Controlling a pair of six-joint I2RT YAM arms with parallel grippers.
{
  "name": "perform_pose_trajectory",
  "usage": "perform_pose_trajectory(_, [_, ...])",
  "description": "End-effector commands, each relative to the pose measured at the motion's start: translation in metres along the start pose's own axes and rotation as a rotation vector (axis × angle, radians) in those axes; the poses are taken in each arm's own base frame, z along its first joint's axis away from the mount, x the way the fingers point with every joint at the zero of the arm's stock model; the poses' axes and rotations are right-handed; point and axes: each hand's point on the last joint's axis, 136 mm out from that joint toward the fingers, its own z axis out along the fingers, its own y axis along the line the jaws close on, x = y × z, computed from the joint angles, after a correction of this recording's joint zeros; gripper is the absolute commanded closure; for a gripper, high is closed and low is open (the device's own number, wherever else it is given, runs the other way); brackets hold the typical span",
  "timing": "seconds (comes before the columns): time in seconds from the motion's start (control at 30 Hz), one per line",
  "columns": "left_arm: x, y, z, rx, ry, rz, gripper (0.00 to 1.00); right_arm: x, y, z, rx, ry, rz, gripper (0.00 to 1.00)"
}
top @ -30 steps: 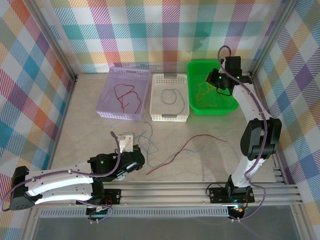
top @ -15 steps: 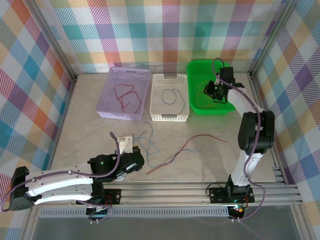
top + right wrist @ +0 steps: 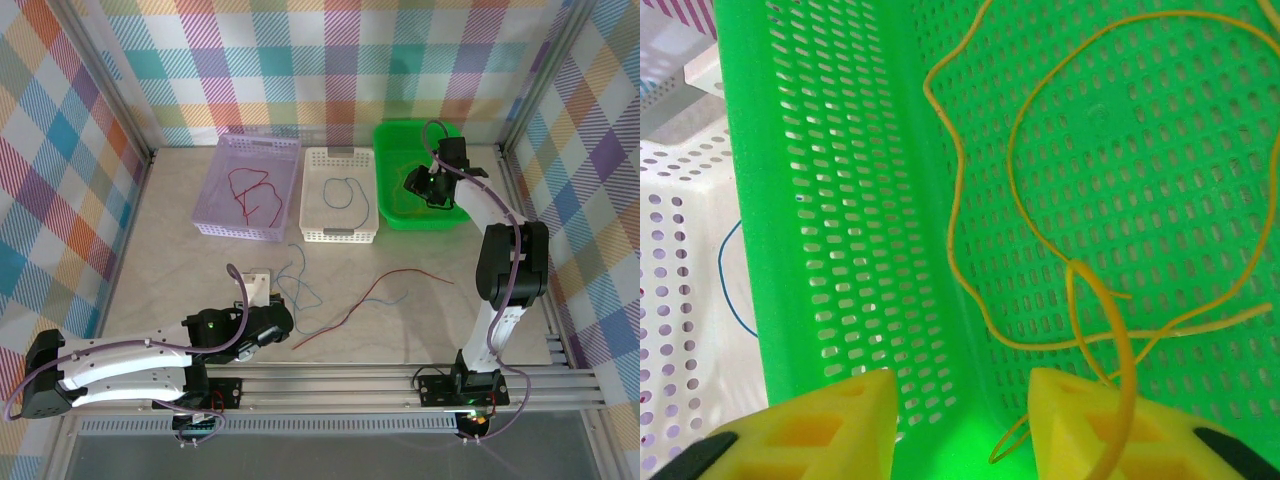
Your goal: Untangle the cables
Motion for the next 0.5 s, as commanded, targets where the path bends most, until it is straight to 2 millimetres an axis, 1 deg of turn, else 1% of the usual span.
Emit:
perform_pose_trajectory(0.0, [-0.005, -0.008, -0.005, 0.025, -0.010, -0.029, 1.00, 0.001, 0.000, -0.010, -0.005, -0.003, -0.002, 0.56])
perform_pose_trajectory(0.13, [-0.006, -0.008, -0.006, 0.027, -0.011, -0.030, 1.00, 0.002, 0.003, -0.015, -0.022, -0.009, -0.001, 0.50])
perform_pose_trajectory(0.33, [-0.010, -0.010, -0.009, 0.029, -0.012, -0.030, 1.00, -0.002, 0.012, -0.033, -0.050, -0.038, -0.001, 0.45])
perform_pose_trajectory(0.43, [-0.011, -0.010, -0.011, 0.032, -0.013, -0.030, 1.00, -0.002, 0.014, -0.042, -0.051, -0.054, -0.001, 0.40])
perform_pose_trajectory(0.47, [-0.012, -0.011, -0.011, 0.034, -0.014, -0.030, 1.00, -0.003, 0.015, -0.045, -0.055, -0.063, -0.001, 0.28])
